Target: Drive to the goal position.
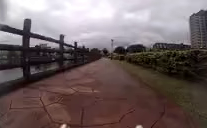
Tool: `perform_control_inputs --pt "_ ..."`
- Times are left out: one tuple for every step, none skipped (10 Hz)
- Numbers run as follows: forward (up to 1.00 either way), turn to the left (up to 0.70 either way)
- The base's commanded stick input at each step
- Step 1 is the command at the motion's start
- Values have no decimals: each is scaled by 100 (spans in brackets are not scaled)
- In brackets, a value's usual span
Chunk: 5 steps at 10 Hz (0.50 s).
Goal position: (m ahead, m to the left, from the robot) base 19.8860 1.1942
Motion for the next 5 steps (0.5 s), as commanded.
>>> perform_control_inputs --pt "85 1" --pt "85 1" --pt "85 1" --pt "85 1" --pt "85 1"
